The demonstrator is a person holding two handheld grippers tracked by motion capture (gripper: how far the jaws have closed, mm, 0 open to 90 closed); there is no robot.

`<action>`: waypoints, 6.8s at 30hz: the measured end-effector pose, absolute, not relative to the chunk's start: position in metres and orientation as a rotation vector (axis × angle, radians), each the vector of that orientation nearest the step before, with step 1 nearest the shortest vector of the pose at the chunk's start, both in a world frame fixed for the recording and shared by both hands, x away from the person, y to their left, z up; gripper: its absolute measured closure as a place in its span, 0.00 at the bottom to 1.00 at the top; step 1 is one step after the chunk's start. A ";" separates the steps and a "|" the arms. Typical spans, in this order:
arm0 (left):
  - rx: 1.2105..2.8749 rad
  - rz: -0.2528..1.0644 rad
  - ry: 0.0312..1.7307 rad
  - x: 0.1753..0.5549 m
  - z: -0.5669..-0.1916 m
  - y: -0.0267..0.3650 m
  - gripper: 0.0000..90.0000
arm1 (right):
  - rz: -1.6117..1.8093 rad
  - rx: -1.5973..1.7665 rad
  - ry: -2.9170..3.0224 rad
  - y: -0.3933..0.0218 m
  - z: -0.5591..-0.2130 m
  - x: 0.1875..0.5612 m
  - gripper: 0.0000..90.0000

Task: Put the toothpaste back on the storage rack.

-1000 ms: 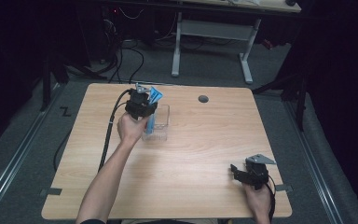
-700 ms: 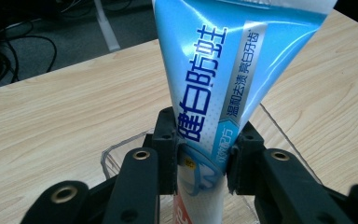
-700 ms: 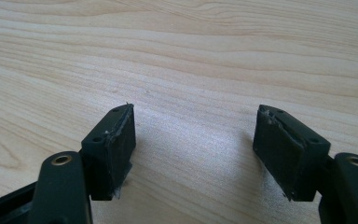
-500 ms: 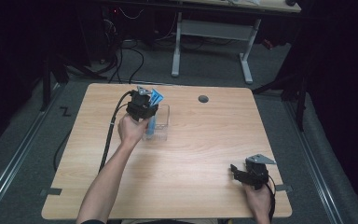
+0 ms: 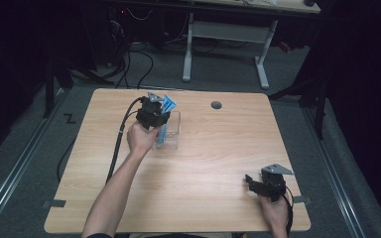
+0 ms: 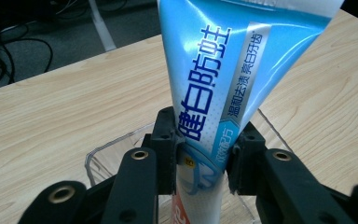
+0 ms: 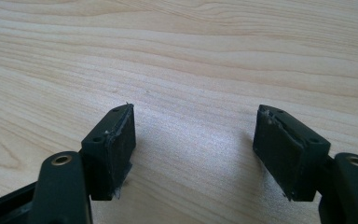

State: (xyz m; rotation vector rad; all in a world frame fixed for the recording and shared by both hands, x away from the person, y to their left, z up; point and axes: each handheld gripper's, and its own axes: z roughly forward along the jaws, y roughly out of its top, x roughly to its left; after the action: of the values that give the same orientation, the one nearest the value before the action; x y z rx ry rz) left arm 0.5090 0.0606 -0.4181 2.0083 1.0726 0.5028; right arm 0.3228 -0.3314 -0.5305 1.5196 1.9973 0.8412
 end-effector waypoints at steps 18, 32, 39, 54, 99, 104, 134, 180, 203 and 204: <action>2.046 0.484 1.039 0.512 -0.420 0.045 0.75 | 0.840 1.518 1.997 -0.331 -0.531 0.323 0.33; 2.048 0.457 1.053 0.518 -0.422 0.040 0.74 | 0.840 1.518 1.997 -0.331 -0.531 0.323 0.33; 2.048 0.451 1.045 0.518 -0.423 0.038 0.73 | 0.840 1.517 1.998 -0.331 -0.531 0.323 0.33; 2.049 0.463 1.034 0.512 -0.417 0.042 0.62 | 0.839 1.517 1.998 -0.331 -0.531 0.323 0.33; 1.970 0.551 1.011 0.478 -0.393 0.083 0.55 | 0.841 1.517 1.998 -0.331 -0.531 0.323 0.33; 1.973 0.559 1.010 0.475 -0.394 0.088 0.55 | 0.841 1.517 1.998 -0.331 -0.531 0.323 0.33; 1.965 0.573 1.014 0.455 -0.389 0.113 0.48 | 0.841 1.517 1.998 -0.331 -0.531 0.323 0.33; 1.816 0.550 1.130 0.420 -0.402 0.167 0.47 | 0.840 1.518 1.998 -0.331 -0.531 0.323 0.33; 1.788 0.514 1.173 0.403 -0.413 0.184 0.46 | 0.840 1.518 1.999 -0.331 -0.531 0.323 0.33; 1.787 0.511 1.175 0.402 -0.414 0.184 0.46 | 0.840 1.518 1.999 -0.331 -0.531 0.323 0.33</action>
State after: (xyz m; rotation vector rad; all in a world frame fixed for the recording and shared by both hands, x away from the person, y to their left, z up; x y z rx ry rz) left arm 0.4021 0.1840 -0.4136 1.7871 1.1745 0.5109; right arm 0.3226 -0.3313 -0.5305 1.5183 1.9988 0.8400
